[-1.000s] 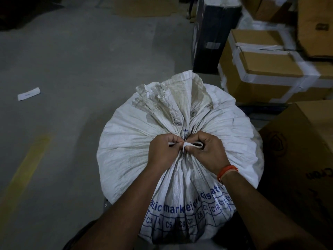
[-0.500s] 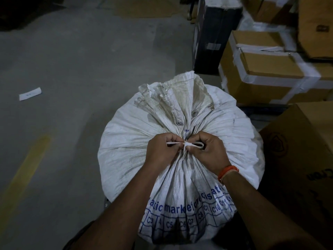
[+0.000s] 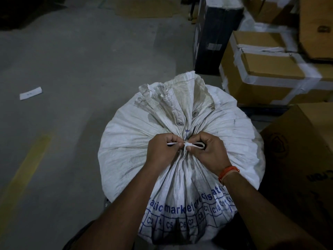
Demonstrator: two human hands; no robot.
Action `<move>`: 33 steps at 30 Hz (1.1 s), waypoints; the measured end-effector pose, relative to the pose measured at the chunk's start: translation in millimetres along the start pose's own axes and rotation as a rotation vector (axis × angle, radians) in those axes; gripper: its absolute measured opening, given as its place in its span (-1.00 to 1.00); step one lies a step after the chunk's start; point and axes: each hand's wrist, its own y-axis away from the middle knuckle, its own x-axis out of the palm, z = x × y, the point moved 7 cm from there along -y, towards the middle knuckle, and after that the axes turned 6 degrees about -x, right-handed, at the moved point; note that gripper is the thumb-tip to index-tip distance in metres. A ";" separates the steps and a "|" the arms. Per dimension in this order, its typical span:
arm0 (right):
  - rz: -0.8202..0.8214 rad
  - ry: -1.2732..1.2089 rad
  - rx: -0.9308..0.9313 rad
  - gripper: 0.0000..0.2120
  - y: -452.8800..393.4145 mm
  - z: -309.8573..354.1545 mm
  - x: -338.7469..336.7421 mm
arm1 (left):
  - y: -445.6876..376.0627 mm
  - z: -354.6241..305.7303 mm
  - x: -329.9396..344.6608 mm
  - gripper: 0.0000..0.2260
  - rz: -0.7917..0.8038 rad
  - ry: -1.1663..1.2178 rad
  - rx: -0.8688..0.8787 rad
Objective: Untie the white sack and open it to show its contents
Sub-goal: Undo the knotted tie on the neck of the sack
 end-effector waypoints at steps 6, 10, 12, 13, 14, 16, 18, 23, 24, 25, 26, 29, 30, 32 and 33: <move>0.002 -0.029 -0.008 -0.87 0.0 -0.5 1.0 | 1.5 0.1 5.1 -0.96 0.007 0.032 -0.011; 0.004 -0.019 -0.014 -0.87 -0.1 0.6 0.9 | 1.2 0.2 4.5 -0.96 0.019 0.035 -0.019; 0.004 -0.023 -0.013 -0.87 0.0 1.4 0.8 | 1.2 -0.8 1.3 -0.98 0.020 0.001 -0.009; 0.002 -0.023 -0.014 -0.87 -0.1 1.6 0.7 | 1.1 -1.2 -1.4 -0.98 0.015 -0.022 0.000; 0.000 -0.023 -0.015 -0.87 -0.1 1.7 0.4 | 1.0 -1.3 -3.9 -0.98 0.010 -0.034 0.008; -0.002 -0.023 -0.010 -0.86 0.0 1.0 0.1 | 0.7 -0.4 -7.1 -0.96 0.008 -0.031 0.012; -0.001 -0.023 -0.006 -0.86 0.1 0.2 0.1 | 0.9 0.4 -7.9 -0.96 0.008 -0.024 0.008; -0.004 -0.024 -0.007 -0.87 0.5 0.6 -0.6 | 0.4 2.2 -5.6 -0.96 0.002 0.003 0.010; -0.002 -0.023 -0.007 -0.87 0.5 0.8 -0.6 | 0.2 2.4 -4.6 -0.97 0.003 0.007 0.010; -0.001 -0.023 -0.008 -0.87 0.5 0.7 -0.7 | 0.0 2.3 -3.4 -0.97 0.006 0.008 0.011; 0.000 -0.023 -0.008 -0.87 0.3 0.9 -0.6 | 0.1 1.7 -2.4 -0.97 0.008 0.007 0.011; -0.001 -0.020 0.001 -0.87 -0.4 0.6 0.1 | -0.1 0.2 -0.5 -0.96 0.012 0.008 0.007; -0.005 -0.020 0.011 -0.86 -0.7 0.0 -0.1 | -0.1 -0.2 -0.4 -0.95 0.010 0.009 0.007; -0.012 -0.016 0.022 -0.86 -1.1 -0.8 -0.7 | 0.2 -1.0 -0.8 -0.93 0.008 0.013 0.005; -0.012 -0.011 0.022 -0.86 -1.1 -0.7 -0.7 | 0.4 -1.4 -0.9 -0.92 0.008 0.015 0.003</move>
